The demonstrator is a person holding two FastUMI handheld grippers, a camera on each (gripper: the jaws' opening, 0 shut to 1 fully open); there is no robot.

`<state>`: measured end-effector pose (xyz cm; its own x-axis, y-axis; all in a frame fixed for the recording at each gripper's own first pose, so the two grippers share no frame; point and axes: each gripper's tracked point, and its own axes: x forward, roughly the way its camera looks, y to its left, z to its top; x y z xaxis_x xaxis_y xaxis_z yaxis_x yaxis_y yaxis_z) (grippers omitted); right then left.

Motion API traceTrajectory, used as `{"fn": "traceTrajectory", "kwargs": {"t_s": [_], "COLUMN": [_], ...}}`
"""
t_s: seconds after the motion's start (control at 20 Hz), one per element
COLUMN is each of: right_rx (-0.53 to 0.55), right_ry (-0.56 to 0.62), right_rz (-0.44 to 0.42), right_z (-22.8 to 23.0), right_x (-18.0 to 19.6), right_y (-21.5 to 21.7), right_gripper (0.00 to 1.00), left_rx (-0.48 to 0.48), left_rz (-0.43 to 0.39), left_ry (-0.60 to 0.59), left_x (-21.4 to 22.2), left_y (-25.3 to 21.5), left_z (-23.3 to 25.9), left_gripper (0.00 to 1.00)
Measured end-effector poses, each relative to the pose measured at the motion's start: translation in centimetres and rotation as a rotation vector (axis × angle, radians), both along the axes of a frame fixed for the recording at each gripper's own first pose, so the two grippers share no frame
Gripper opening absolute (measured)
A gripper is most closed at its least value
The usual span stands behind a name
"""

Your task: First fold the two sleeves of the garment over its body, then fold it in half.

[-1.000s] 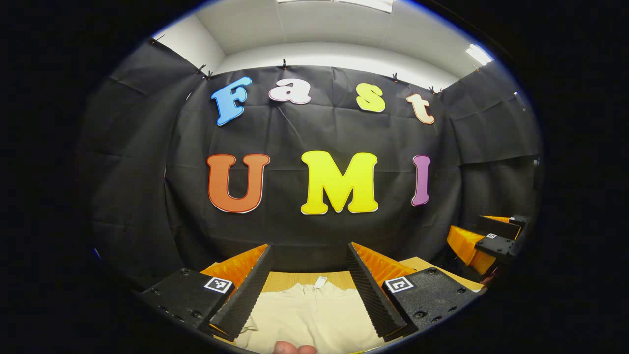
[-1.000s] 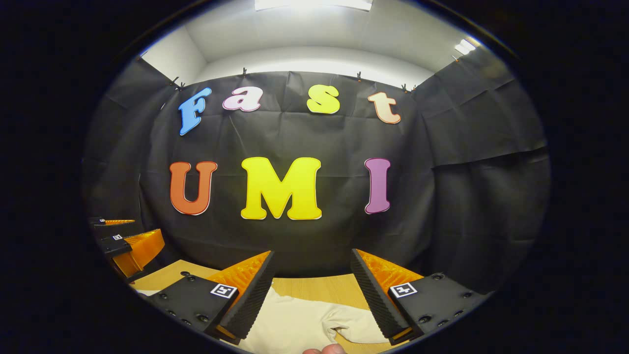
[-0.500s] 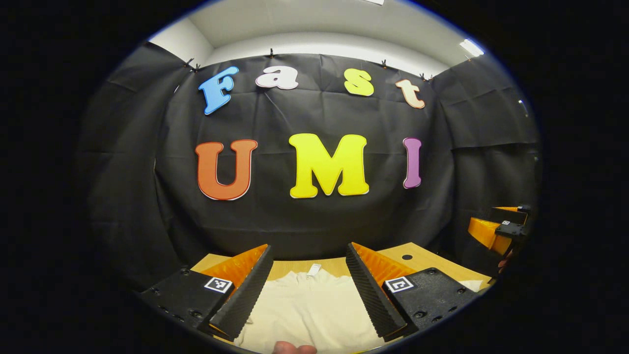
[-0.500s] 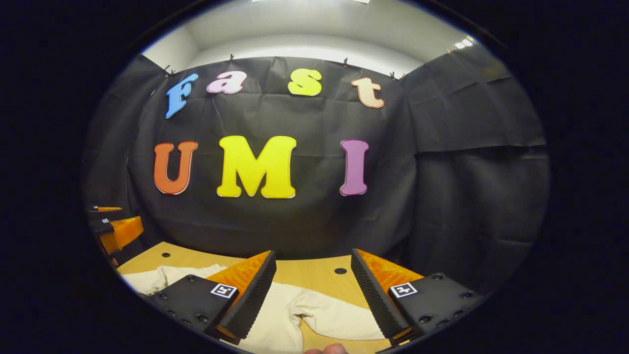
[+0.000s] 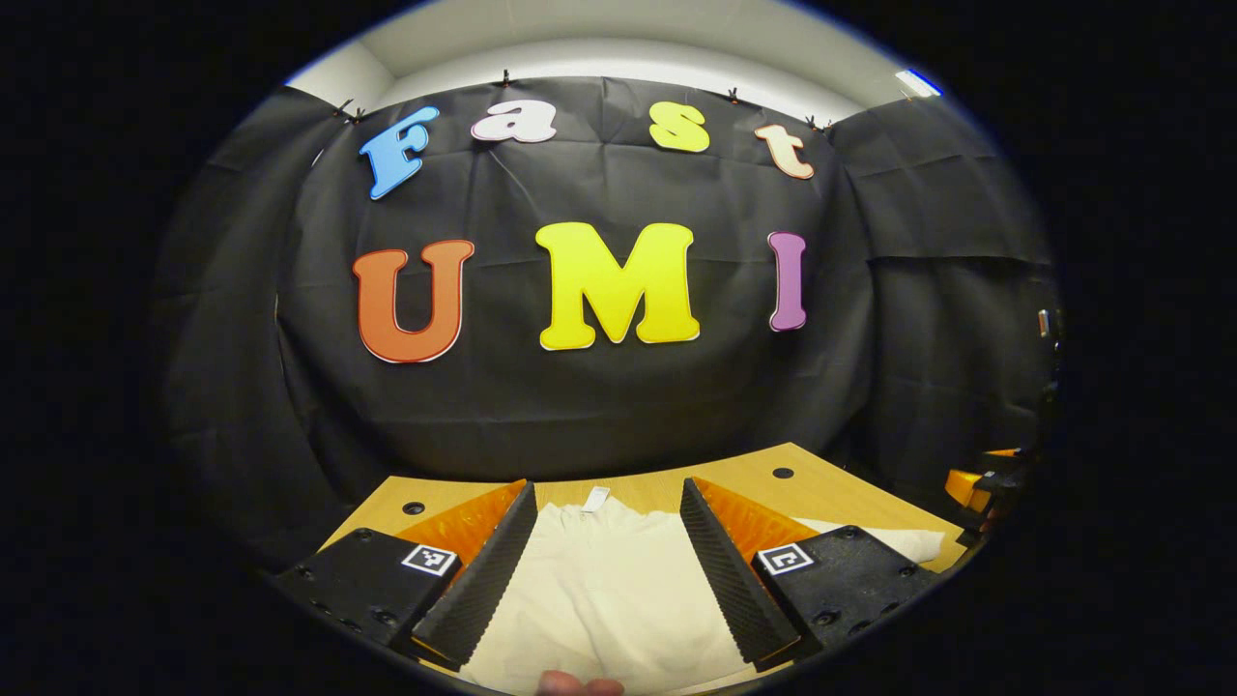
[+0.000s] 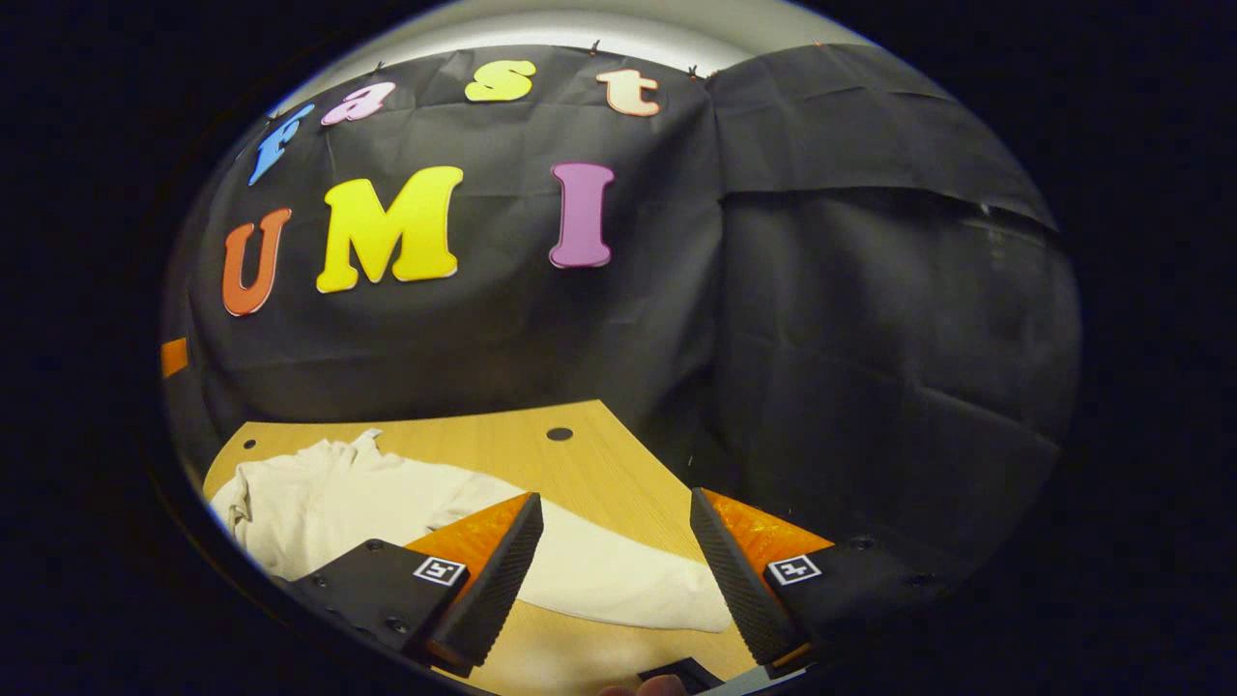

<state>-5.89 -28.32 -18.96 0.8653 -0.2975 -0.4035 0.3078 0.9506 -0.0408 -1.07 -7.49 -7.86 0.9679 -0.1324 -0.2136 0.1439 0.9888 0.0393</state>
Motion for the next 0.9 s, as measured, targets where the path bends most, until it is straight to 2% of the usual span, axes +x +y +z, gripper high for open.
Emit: {"fn": "traceTrajectory", "kwargs": {"t_s": [0.5, 0.65, 0.9], "right_rx": [0.104, 0.135, 0.146], "right_ry": [0.257, 0.329, 0.376], "right_rz": [-0.109, -0.149, -0.184], "right_z": [-13.3, -16.2, -18.5], "right_x": [-2.2, -2.8, -2.8], "right_y": [-8.8, -9.8, -10.5], "right_gripper": [0.97, 0.97, 0.99], "left_rx": [0.020, 0.044, 0.054], "left_rz": [0.028, 0.019, 0.024], "left_ry": [0.010, 0.007, 0.015], "left_x": [-0.1, 0.1, 0.2], "left_y": [-3.4, -3.6, -2.7], "left_z": [0.4, 0.7, 0.5], "left_gripper": [0.97, 0.97, 0.96]}}
